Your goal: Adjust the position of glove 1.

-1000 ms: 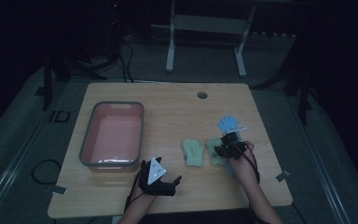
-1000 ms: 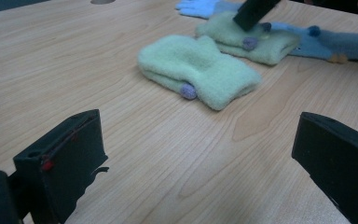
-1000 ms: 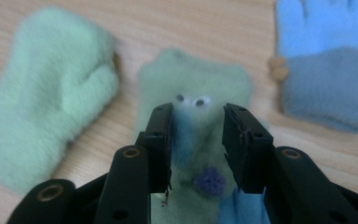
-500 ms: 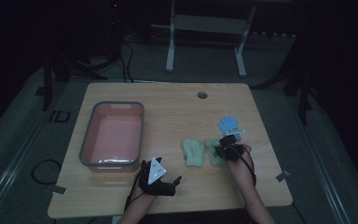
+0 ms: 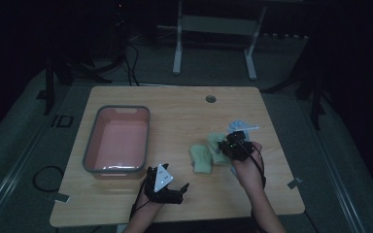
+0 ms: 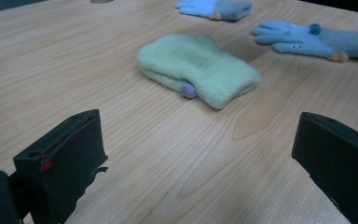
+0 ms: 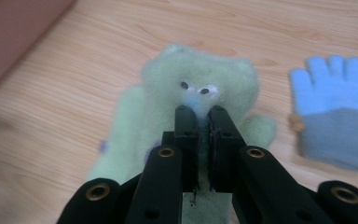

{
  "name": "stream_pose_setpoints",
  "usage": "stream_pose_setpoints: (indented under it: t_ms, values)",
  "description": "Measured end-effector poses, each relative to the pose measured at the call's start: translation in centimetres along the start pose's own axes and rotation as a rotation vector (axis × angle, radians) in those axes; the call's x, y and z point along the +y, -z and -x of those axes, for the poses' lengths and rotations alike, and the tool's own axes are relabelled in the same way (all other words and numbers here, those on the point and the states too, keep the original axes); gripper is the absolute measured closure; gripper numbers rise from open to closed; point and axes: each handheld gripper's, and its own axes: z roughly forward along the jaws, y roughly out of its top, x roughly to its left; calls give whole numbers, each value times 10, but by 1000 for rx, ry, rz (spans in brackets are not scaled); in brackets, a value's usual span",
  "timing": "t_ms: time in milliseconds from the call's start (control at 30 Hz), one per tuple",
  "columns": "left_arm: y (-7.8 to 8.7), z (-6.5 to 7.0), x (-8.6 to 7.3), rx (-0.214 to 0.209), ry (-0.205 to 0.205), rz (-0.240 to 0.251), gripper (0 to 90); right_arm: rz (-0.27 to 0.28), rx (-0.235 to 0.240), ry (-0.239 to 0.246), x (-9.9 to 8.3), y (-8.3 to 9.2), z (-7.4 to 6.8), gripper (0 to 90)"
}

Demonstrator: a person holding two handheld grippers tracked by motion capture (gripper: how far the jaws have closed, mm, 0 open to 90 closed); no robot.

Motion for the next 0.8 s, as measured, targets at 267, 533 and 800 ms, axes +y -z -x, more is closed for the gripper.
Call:
stream_pose_setpoints:
  t_ms: [267, 533, 800]
  values:
    - [0, 0, 0, -3, 2, 1, 27, -33, -6, 33, 5, -7, -32, 843]
    - [1, -1, 0, -10, 15, 4, 27, -78, -14, 28, 1, -33, -50, 842]
    - [0, -2, 0, -11, 13, 2, 27, -116, -18, -9, -8, -53, -51, 841]
